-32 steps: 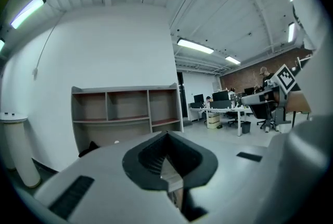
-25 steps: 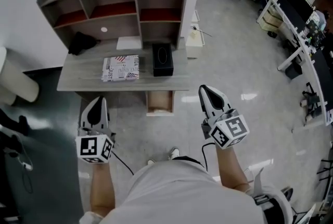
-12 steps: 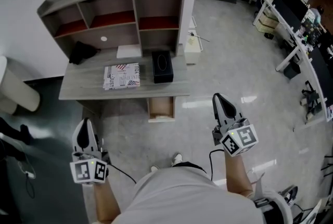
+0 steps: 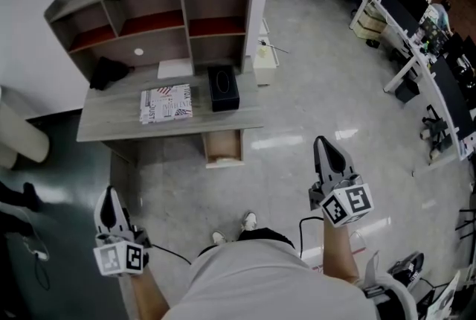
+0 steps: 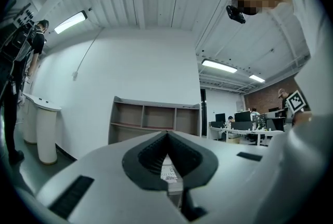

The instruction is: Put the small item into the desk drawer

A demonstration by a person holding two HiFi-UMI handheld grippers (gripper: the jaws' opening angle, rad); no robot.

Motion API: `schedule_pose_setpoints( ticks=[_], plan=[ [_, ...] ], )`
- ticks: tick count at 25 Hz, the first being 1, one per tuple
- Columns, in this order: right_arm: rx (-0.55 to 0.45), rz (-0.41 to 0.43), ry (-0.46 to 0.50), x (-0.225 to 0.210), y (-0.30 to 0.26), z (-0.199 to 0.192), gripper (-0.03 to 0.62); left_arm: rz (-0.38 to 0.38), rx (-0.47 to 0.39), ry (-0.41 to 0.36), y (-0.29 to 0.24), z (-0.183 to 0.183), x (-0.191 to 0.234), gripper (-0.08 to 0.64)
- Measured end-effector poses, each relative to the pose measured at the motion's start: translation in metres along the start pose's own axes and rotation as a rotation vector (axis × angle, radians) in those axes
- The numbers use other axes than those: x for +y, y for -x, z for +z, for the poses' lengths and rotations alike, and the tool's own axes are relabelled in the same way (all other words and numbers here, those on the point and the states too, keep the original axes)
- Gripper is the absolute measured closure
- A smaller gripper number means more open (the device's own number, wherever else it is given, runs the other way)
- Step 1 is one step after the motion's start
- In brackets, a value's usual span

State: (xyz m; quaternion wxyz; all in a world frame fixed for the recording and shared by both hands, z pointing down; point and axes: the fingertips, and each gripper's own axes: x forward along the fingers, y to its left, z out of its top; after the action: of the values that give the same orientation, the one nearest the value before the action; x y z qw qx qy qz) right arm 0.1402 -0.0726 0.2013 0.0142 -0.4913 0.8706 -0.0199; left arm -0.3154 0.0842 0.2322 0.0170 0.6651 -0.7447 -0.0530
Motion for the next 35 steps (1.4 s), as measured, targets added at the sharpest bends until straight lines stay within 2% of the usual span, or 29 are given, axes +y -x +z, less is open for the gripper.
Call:
schedule_pose_setpoints(
  ticks=[8,21,35],
  plan=[
    [0.008,-0.027,0.009,0.018,0.027,-0.006,0.569,-0.091,-0.051,0.019,0.001,0.005,-0.024,0.543],
    [0.039,-0.039,0.007,0.041,0.048,-0.026,0.569,-0.108,-0.017,-0.034,0.015,-0.007,-0.021,0.542],
    [0.085,0.036,0.073,0.075,0.031,-0.039,0.571,-0.105,0.006,-0.053,0.011,-0.014,-0.016,0.542]
  ],
)
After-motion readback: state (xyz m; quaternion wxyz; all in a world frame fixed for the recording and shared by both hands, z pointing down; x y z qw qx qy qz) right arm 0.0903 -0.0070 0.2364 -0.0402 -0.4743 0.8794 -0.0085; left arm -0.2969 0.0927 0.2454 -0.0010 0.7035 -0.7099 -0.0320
